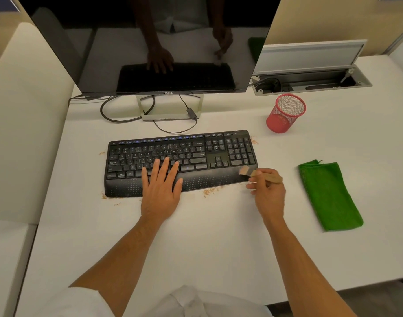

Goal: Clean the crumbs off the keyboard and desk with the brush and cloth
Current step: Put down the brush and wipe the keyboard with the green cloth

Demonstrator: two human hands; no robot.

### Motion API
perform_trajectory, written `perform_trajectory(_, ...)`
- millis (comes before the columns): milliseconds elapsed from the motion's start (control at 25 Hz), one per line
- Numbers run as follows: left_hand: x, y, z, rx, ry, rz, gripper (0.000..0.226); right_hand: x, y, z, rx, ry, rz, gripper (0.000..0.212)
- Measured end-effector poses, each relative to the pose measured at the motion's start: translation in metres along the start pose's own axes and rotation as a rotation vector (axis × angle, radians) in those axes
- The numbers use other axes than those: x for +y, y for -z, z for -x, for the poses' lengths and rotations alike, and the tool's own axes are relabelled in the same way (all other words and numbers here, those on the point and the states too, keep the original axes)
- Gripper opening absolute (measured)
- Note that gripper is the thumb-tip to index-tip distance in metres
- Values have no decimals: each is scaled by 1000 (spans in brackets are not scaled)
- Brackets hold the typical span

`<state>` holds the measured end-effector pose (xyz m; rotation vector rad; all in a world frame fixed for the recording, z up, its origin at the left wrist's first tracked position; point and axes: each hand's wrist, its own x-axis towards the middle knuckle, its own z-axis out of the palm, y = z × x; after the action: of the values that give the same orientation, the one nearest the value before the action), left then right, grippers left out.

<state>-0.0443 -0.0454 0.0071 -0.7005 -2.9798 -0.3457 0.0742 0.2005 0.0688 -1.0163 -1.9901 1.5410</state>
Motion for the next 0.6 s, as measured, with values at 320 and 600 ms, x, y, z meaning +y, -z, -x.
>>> perform_trajectory(320,0,-1,0,-4,9,1,58,6,14,-8,-23,43,56,18)
perform_trajectory(600,0,-3,2,20,13,2,56,12,30,-14,-61,78,-26,31)
